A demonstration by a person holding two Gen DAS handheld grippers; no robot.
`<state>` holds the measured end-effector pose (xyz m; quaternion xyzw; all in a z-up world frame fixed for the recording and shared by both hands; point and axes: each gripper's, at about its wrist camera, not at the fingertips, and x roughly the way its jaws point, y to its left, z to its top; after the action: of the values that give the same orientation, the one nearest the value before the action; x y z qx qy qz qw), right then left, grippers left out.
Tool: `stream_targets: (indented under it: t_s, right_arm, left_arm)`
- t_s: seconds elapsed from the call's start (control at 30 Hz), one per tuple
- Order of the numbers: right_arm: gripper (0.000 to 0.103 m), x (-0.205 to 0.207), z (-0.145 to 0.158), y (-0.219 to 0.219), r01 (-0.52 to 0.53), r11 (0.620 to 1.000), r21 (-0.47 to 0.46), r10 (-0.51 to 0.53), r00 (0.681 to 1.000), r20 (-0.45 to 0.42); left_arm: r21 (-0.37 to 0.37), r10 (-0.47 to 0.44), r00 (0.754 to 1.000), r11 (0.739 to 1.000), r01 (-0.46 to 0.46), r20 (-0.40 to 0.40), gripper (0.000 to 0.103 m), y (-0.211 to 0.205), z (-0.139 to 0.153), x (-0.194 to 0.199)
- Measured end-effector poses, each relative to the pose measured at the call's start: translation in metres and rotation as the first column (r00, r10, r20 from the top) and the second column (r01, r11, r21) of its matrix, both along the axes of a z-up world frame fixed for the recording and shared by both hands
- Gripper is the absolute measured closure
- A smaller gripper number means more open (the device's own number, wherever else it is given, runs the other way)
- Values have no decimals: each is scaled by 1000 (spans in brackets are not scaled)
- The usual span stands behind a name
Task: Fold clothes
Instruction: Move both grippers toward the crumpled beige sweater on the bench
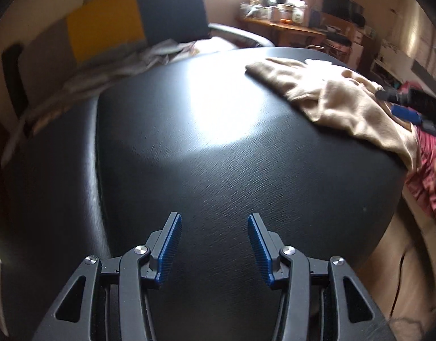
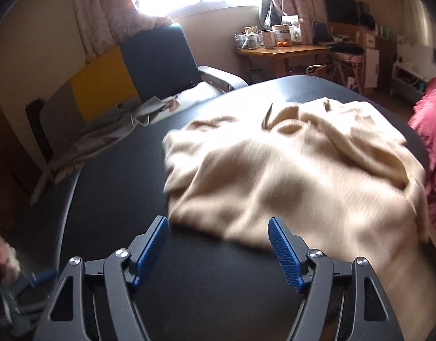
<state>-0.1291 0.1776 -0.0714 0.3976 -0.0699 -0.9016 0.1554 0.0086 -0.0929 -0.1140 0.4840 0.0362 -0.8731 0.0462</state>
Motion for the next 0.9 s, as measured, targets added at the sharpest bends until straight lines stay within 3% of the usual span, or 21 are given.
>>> stream_targets:
  t_s: [0.2,0.33,0.4,0.43,0.47,0.5,0.63,0.77,0.9]
  right_arm:
    - [29,-118,-11,-5,11,1000,-18,-9,995,100]
    - [31,-171,-34,-25,43,998,55,-53,979,199]
    - [65,-182,-47,-42,34,988,150,-69,970,233]
    - [74,-181,-48,-50,21,982,188,-64,972,225]
    - [77,-175,-47,-58,2,978,208,-44,979,201]
    - [88,-166,-45,-65,-27,977,209,-12,983,181]
    - [90,-111,-40,-79,-128,981,149,106,984,147]
    - [89,-36,-60,-71,-211,977,2,207,962,176]
    - [85,23,-74,-54,-243,967,-73,252,951,181]
  left_arm:
    - [59,32,999,998,-34,34,54,-21,-12,-1]
    - [55,33,998,998,-36,46,53,-27,-17,-2]
    - [42,30,999,999,-32,43,51,-25,-17,-3]
    - [42,31,999,999,-33,41,50,-25,-17,-2]
    - [44,33,999,998,-35,40,49,-25,-17,-2]
    - [46,34,999,998,-36,37,49,-25,-17,-2]
    - [39,34,999,999,-36,36,48,-22,-16,-5]
    - [81,38,998,996,-42,46,49,-23,-11,-14]
    - [99,38,999,994,-39,9,49,-15,6,-31]
